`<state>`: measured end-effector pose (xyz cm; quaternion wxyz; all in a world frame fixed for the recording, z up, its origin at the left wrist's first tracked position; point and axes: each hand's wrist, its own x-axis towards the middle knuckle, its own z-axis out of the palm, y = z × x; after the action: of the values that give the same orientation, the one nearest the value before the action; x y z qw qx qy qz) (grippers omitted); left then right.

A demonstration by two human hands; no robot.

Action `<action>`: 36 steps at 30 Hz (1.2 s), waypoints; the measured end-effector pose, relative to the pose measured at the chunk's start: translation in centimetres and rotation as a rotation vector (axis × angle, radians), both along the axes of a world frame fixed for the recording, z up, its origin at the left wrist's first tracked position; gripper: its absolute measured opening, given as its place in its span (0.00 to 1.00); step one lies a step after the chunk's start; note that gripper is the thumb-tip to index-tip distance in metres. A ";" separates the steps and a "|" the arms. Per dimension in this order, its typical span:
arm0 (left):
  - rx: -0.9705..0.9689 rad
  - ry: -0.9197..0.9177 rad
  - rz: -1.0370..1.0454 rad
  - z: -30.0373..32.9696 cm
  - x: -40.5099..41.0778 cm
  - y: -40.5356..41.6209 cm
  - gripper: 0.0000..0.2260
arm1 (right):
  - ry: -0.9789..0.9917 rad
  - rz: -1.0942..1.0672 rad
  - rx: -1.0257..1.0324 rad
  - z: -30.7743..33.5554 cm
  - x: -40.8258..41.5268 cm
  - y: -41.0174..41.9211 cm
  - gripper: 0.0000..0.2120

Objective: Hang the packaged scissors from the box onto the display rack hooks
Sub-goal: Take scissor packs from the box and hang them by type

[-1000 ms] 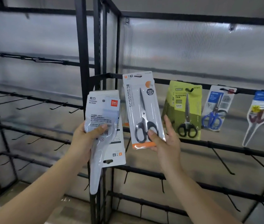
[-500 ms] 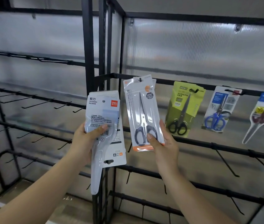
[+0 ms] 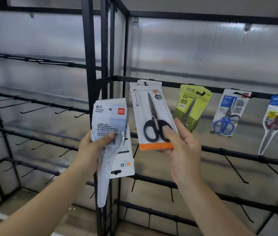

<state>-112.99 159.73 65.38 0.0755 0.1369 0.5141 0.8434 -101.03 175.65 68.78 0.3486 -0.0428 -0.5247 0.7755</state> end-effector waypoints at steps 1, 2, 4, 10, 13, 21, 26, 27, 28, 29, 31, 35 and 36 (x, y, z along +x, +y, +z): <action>0.002 -0.003 0.003 0.0 0.0 0.0 0.06 | 0.011 0.007 0.030 0.6 0.4 -0.1 0.17; 0.003 -0.004 0.003 0.0 0.0 0.0 0.06 | 0.023 0.011 0.075 1.1 0.7 -0.2 0.19; -0.002 -0.007 -0.003 -0.1 -0.1 0.1 0.06 | 0.048 0.027 0.186 2.2 1.2 -0.4 0.22; -0.003 -0.024 0.004 -0.4 0.0 -0.1 0.06 | -0.138 -0.024 0.419 2.0 0.0 -0.1 0.28; 0.010 -0.049 0.017 -0.4 0.0 -0.5 0.06 | -0.275 -0.096 0.425 0.7 -2.1 1.2 0.29; 0.000 -0.038 0.003 0.4 0.4 -0.4 0.07 | -0.632 -0.097 0.781 0.0 -5.5 4.0 0.26; -0.038 0.034 -0.126 -0.1 0.8 0.2 0.11 | -0.389 -0.089 0.637 -0.7 -3.8 2.3 0.15; -0.048 0.060 -0.174 -0.3 0.9 0.5 0.11 | -0.360 -0.068 0.598 -0.7 -3.6 2.0 0.14; -0.054 0.085 -0.226 -0.5 1.1 1.0 0.11 | -0.345 -0.042 0.565 -0.6 -3.4 1.6 0.12; -0.062 0.110 -0.264 -0.7 1.3 1.5 0.11 | -0.332 -0.025 0.538 -0.6 -3.4 1.2 0.12; -0.081 0.158 -0.303 -0.9 1.7 2.5 0.12 | -0.313 -0.095 0.506 -0.8 -3.5 1.1 0.15; -0.129 0.299 -0.316 -0.7 2.9 4.5 0.13 | -0.329 -0.206 0.457 -0.9 -2.7 2.9 0.13; -0.138 0.339 -0.313 -0.6 3.3 5.1 0.12 | -0.316 -0.197 0.443 -1.0 -2.4 3.4 0.13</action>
<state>-109.71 164.82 64.75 0.1271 0.3490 0.5485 0.7492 -103.47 179.03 67.75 0.3367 -0.1366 -0.7226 0.5881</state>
